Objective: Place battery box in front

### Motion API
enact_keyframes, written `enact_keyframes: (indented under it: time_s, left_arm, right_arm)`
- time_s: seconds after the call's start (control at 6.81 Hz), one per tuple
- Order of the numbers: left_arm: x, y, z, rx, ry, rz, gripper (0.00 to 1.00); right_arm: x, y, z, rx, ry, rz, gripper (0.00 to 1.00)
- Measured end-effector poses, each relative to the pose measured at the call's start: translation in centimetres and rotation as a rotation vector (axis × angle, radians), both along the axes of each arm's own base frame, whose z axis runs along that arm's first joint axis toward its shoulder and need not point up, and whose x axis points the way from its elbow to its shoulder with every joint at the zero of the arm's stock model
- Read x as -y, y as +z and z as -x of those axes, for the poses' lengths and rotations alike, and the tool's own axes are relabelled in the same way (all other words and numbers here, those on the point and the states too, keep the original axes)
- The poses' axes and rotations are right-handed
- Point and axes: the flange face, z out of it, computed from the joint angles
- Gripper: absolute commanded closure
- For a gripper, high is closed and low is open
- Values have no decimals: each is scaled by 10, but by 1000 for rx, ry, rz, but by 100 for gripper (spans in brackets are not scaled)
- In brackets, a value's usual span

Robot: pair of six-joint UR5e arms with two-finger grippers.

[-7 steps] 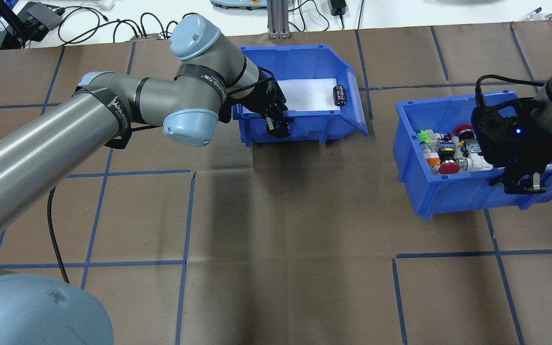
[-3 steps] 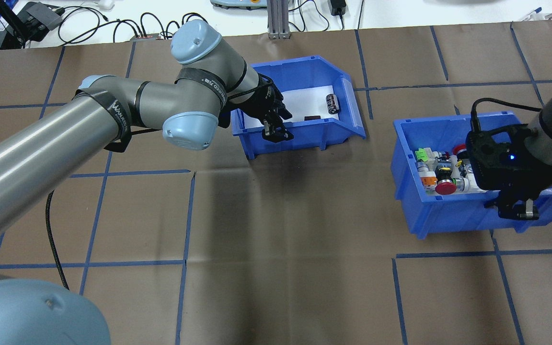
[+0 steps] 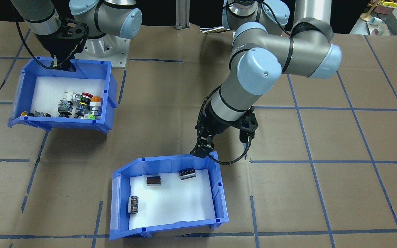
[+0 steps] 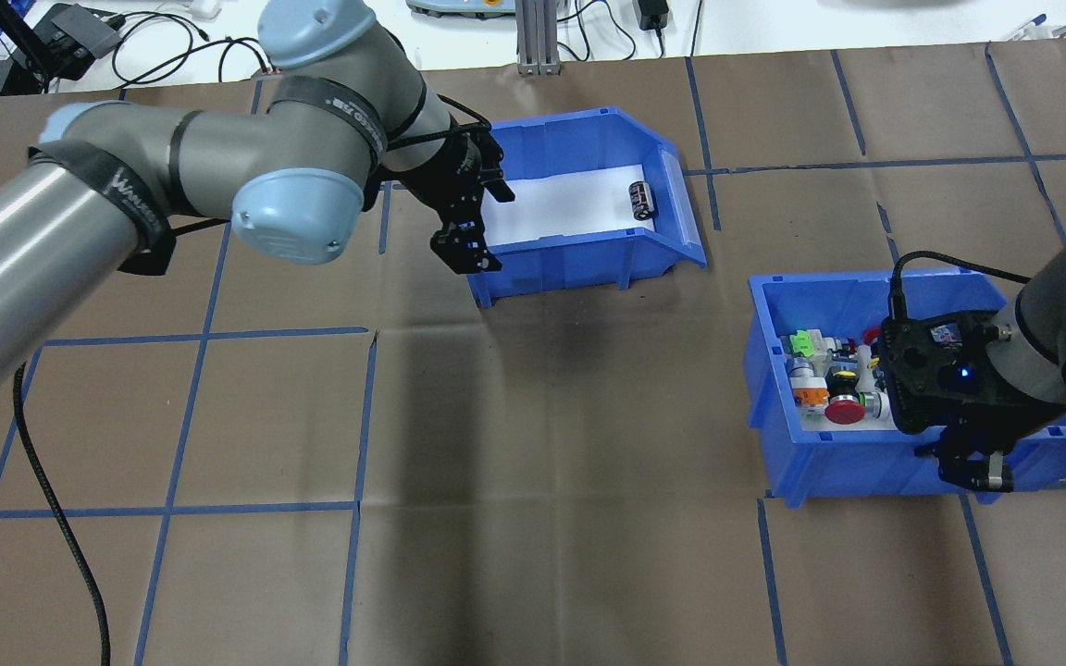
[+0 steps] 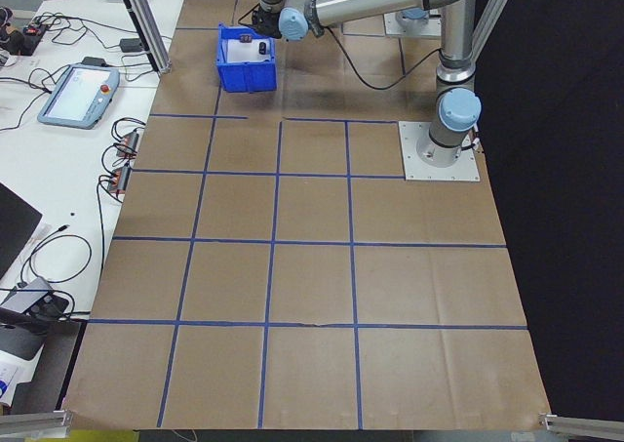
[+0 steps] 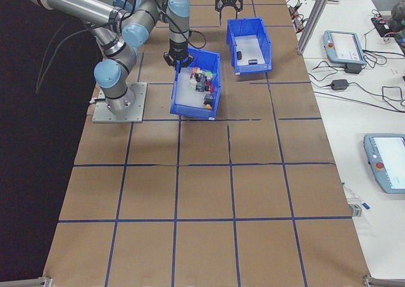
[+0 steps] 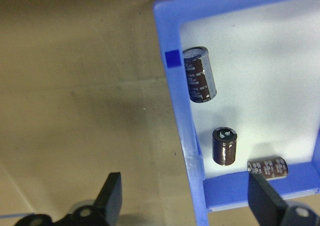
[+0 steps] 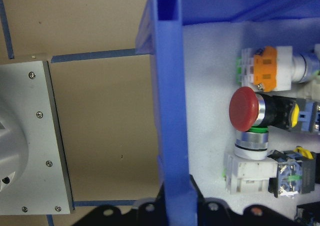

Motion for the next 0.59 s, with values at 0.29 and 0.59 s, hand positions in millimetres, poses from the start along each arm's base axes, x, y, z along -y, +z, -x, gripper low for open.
enact_keyframes:
  time_s: [0.29,0.59]
  left_arm:
    - [-18,58,-53,137,-328,61,2]
    - [-28,108,-101,256,-721,106,2]
  right_arm:
    - [-7,-3,-27,16,22,4,93]
    - [-16,-5,-65,10,28,12,93]
